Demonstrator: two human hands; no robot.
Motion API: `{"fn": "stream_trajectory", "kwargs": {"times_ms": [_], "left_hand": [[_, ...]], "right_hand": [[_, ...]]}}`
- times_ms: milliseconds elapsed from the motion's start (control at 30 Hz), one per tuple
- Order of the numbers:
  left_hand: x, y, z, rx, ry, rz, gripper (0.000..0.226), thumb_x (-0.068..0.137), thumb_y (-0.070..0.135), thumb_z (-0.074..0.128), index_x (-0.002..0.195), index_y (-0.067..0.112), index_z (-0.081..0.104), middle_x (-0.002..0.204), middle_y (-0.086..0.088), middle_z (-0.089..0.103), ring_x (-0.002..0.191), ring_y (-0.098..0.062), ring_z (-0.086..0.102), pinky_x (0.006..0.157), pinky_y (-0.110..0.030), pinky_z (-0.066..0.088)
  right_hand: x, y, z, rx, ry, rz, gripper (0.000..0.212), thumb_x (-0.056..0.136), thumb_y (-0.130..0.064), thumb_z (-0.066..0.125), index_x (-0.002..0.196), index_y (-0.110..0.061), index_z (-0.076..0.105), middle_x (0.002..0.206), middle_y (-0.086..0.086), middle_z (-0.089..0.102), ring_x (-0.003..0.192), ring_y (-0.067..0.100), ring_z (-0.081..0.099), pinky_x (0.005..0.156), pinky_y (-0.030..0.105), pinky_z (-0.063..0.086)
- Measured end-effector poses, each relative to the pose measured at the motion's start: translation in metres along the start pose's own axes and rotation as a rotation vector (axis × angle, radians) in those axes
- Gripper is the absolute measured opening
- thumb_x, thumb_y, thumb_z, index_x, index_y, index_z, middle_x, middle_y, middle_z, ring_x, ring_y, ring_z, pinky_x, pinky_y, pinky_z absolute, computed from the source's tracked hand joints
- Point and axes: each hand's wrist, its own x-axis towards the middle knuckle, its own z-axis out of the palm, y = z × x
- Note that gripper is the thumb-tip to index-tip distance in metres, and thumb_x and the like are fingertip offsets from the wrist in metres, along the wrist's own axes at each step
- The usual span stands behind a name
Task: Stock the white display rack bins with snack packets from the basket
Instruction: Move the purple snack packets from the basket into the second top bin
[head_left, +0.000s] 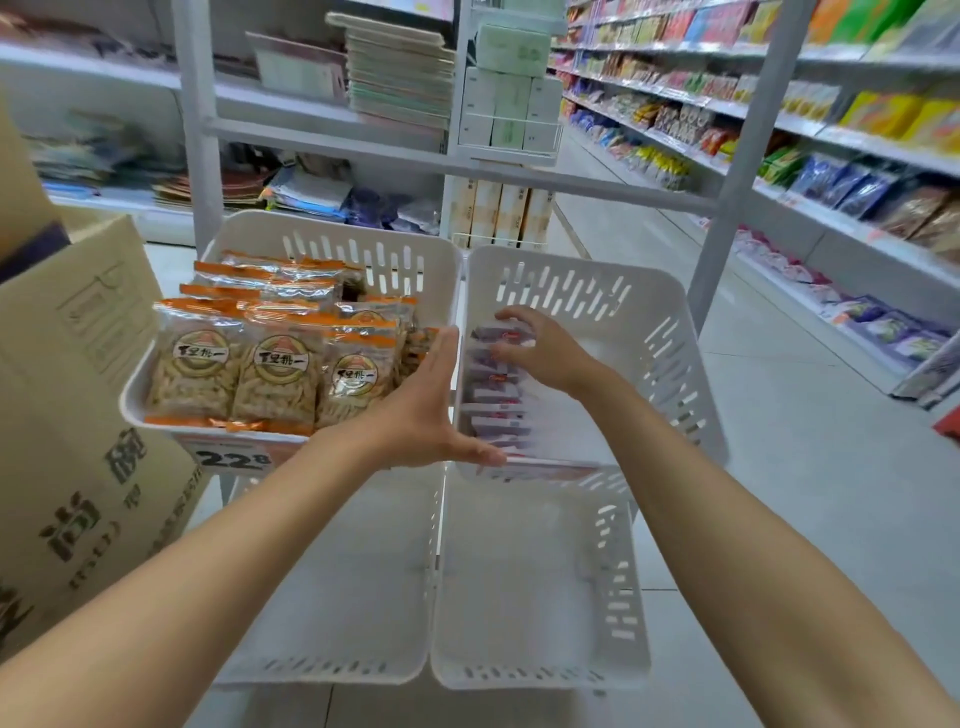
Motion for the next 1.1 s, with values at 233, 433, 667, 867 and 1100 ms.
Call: {"fn": "stream_trajectory", "kwargs": {"times_ms": [233, 433, 667, 867, 1100], "left_hand": [[-0.014, 0.022, -0.005, 0.070, -0.013, -0.088, 0.145, 0.058, 0.059, 0.085, 0.156, 0.024, -0.015, 0.165, 0.009, -0.013, 0.152, -0.013, -0.005, 0.122, -0.034, 0.009], [-0.066, 0.055, 0.003, 0.247, 0.190, -0.065, 0.102, 0.075, 0.044, 0.083, 0.154, 0.011, 0.026, 0.157, -0.010, 0.033, 0.143, -0.029, 0.032, 0.116, -0.039, 0.031], [-0.191, 0.049, 0.058, 0.112, 0.024, -0.222, 0.065, 0.082, 0.033, 0.080, 0.138, 0.014, 0.053, 0.135, -0.009, 0.057, 0.119, -0.024, 0.056, 0.097, -0.035, 0.045], [-0.311, -0.005, 0.102, -0.049, -0.030, -0.389, 0.054, 0.080, 0.025, 0.082, 0.129, 0.013, 0.061, 0.122, -0.004, 0.066, 0.096, -0.013, 0.061, 0.085, -0.025, 0.048], [-0.361, -0.022, 0.122, -0.133, 0.007, -0.429, 0.051, 0.082, 0.027, 0.079, 0.128, 0.015, 0.061, 0.120, -0.001, 0.066, 0.096, -0.012, 0.065, 0.091, -0.032, 0.055]], "right_hand": [[-0.023, -0.002, -0.003, -0.042, 0.070, 0.054, 0.077, 0.086, -0.040, 0.073, 0.150, -0.035, 0.033, 0.165, 0.004, 0.009, 0.151, 0.025, 0.010, 0.119, 0.044, 0.016], [-0.124, -0.037, 0.001, -0.039, 0.272, -0.087, 0.048, 0.087, -0.016, 0.069, 0.134, -0.018, 0.055, 0.140, 0.006, 0.048, 0.129, 0.022, 0.046, 0.109, 0.044, 0.040], [-0.292, -0.023, 0.083, -0.069, 0.011, -0.055, 0.036, 0.084, -0.004, 0.067, 0.119, -0.010, 0.065, 0.112, 0.007, 0.061, 0.092, 0.018, 0.058, 0.082, 0.031, 0.049], [-0.399, 0.048, 0.179, -0.081, -0.624, 0.272, 0.041, 0.090, -0.020, 0.069, 0.128, -0.010, 0.059, 0.113, -0.002, 0.064, 0.106, 0.016, 0.058, 0.093, 0.028, 0.044], [-0.437, 0.077, 0.231, -0.407, -0.659, 0.295, 0.049, 0.078, -0.044, 0.079, 0.112, -0.014, 0.059, 0.114, 0.011, 0.052, 0.097, 0.025, 0.052, 0.081, 0.036, 0.046]]}}
